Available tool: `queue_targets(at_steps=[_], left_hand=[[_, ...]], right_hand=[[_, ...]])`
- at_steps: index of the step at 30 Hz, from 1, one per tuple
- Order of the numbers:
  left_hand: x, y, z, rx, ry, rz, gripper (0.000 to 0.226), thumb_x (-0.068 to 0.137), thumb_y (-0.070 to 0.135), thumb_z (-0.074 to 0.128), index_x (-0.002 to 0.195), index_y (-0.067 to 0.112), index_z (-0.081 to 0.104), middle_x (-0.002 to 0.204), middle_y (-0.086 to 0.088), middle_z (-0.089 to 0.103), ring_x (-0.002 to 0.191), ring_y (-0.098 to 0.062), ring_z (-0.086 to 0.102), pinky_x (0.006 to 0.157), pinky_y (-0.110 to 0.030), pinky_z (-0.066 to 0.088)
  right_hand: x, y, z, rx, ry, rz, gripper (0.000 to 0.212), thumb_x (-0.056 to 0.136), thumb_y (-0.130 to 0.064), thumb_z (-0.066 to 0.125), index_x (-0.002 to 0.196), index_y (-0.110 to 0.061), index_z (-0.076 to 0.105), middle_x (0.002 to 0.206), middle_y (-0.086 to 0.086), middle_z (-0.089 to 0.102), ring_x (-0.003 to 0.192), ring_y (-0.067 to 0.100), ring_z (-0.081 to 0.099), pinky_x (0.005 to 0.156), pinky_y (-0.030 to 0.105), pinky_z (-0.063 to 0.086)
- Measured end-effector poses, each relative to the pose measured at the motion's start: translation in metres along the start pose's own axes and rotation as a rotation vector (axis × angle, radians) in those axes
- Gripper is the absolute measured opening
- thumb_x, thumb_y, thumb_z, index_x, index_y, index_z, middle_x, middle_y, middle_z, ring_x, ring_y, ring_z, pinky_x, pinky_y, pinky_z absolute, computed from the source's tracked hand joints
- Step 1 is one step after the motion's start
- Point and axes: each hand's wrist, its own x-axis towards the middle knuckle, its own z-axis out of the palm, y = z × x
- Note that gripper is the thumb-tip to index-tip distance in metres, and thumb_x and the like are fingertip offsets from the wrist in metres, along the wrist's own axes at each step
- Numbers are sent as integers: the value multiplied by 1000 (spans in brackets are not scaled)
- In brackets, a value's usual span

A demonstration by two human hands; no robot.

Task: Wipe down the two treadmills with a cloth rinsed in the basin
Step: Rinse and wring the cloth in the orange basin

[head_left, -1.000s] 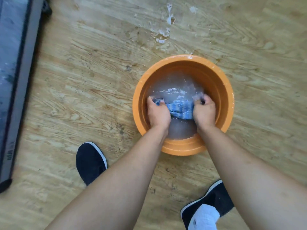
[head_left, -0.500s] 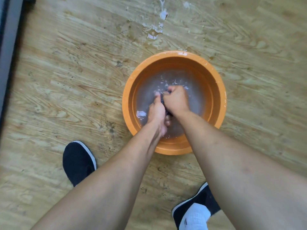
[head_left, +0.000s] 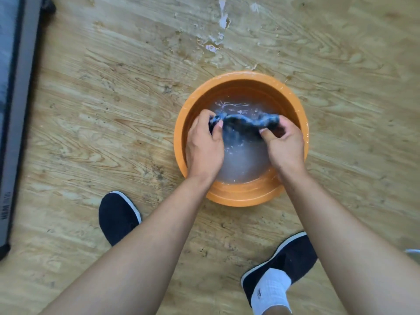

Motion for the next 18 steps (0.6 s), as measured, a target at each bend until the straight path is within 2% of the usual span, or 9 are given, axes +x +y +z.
queue_targets(at_steps=[2, 3, 5, 6, 8, 10, 13, 16, 18], left_hand=[[-11, -3, -10, -8, 47, 125, 13, 100, 12, 64, 112, 13, 66, 121, -2, 63, 114, -23, 60, 100, -43, 50], [-17, -5, -15, 24, 32, 165, 15, 98, 9, 65, 113, 12, 68, 129, -4, 61, 121, -23, 58, 106, -44, 49], [-31, -9, -23, 283, -35, 248, 21, 94, 6, 67, 113, 13, 71, 141, -8, 56, 132, -27, 53, 117, -46, 40], [-38, -11, -26, 472, -97, 295, 23, 92, 6, 67, 113, 14, 73, 147, -11, 54, 136, -29, 50, 123, -48, 33], [-50, -10, -30, 780, -331, 318, 31, 90, 6, 63, 118, 13, 73, 157, -15, 44, 142, -30, 45, 128, -48, 21], [-56, -7, -33, 881, -523, 223, 36, 93, 6, 53, 125, 9, 68, 166, -20, 32, 143, -33, 42, 128, -45, 23], [-54, 1, -28, 728, -533, 57, 35, 97, 3, 48, 129, 5, 62, 165, -21, 33, 141, -39, 46, 120, -45, 36], [-39, 8, -9, 386, -326, -76, 29, 104, 17, 52, 131, 6, 50, 141, -18, 54, 130, -36, 54, 110, -45, 44], [-19, 10, 5, 179, -278, -326, 52, 105, 32, 61, 142, 3, 41, 141, -20, 57, 131, -39, 56, 110, -44, 44]], right_hand=[[-16, -4, -17, -70, 2, -84, 23, 91, -3, 67, 110, -12, 77, 128, 4, 65, 110, -2, 60, 97, 16, 48], [-25, -3, -23, -195, -19, -172, 23, 92, 2, 65, 107, -10, 78, 132, 4, 60, 112, 2, 56, 98, 14, 45], [-46, 0, -28, -607, -107, -395, 28, 90, 5, 60, 104, -12, 78, 132, 6, 55, 115, 23, 49, 94, 31, 47], [-56, -2, -28, -789, -163, -428, 31, 90, 4, 57, 108, -13, 76, 130, 7, 53, 113, 29, 47, 87, 39, 50], [-68, -2, -27, -974, -342, -309, 37, 90, 2, 50, 116, -14, 70, 123, 8, 52, 110, 32, 47, 82, 46, 52], [-72, -6, -28, -1009, -494, -150, 31, 90, -1, 46, 109, -12, 67, 109, 12, 61, 106, 35, 57, 83, 47, 54], [-64, -17, -35, -949, -458, -19, 16, 98, -10, 47, 92, -7, 62, 92, 18, 67, 86, 38, 67, 74, 44, 56], [-46, -28, -41, -889, -336, 31, 28, 104, -26, 53, 92, -4, 65, 87, 19, 66, 81, 38, 65, 71, 40, 51], [-39, -32, -42, -811, -305, 85, 38, 102, -40, 61, 83, -8, 67, 77, 14, 65, 77, 35, 62, 66, 35, 43]])
